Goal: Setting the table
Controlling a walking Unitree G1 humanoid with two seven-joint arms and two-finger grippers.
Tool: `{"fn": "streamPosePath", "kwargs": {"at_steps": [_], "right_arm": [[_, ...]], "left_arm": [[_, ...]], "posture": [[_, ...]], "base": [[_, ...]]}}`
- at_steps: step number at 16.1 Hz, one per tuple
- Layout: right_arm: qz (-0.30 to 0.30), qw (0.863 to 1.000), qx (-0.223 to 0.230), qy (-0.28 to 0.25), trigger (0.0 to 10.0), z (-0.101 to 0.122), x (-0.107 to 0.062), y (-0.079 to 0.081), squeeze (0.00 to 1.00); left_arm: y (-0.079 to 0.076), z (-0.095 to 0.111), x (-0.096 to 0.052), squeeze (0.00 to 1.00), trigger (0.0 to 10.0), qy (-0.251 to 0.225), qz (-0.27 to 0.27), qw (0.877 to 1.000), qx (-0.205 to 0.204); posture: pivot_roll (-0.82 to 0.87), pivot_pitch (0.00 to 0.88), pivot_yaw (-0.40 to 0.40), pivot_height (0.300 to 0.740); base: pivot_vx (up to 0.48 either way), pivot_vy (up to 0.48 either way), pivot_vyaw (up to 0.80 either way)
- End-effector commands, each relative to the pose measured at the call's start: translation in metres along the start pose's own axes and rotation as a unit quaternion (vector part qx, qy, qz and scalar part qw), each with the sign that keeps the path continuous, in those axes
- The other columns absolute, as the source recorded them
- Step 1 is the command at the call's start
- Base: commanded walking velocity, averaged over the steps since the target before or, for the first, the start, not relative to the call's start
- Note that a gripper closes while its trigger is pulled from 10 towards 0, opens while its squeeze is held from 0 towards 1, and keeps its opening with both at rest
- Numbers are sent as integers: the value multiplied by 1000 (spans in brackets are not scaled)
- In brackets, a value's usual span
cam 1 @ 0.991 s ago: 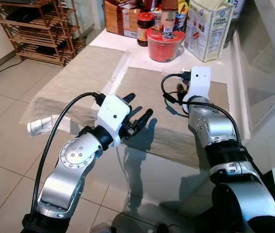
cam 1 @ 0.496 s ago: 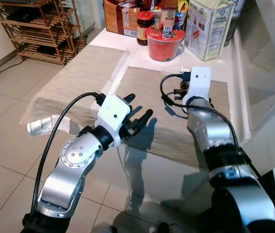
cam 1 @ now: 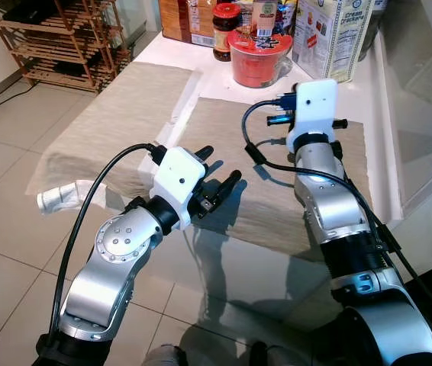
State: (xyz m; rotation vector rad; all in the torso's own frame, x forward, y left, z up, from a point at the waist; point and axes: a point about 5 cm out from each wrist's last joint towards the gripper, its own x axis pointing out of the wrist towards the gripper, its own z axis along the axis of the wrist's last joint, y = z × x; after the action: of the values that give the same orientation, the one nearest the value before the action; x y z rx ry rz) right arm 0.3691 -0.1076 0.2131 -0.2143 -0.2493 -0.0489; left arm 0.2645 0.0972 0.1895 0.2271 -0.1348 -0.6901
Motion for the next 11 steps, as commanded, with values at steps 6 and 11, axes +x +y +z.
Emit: {"fn": "streamPosePath", "kwargs": {"at_steps": [6,11], "right_arm": [[1,999,24,42,10000,-10,-3,-3,1000],[29,999,-12,-6,10000,-10,-21,-4,1000]], "left_arm": [[0,2,1,0,10000,-4,5,1000,15],[1,-5,0,0,10000,1,17,1000,19]], "posture": [[94,90,38,740],[81,70,29,740]], "base": [[0,0,0],[0,0,0]]}}
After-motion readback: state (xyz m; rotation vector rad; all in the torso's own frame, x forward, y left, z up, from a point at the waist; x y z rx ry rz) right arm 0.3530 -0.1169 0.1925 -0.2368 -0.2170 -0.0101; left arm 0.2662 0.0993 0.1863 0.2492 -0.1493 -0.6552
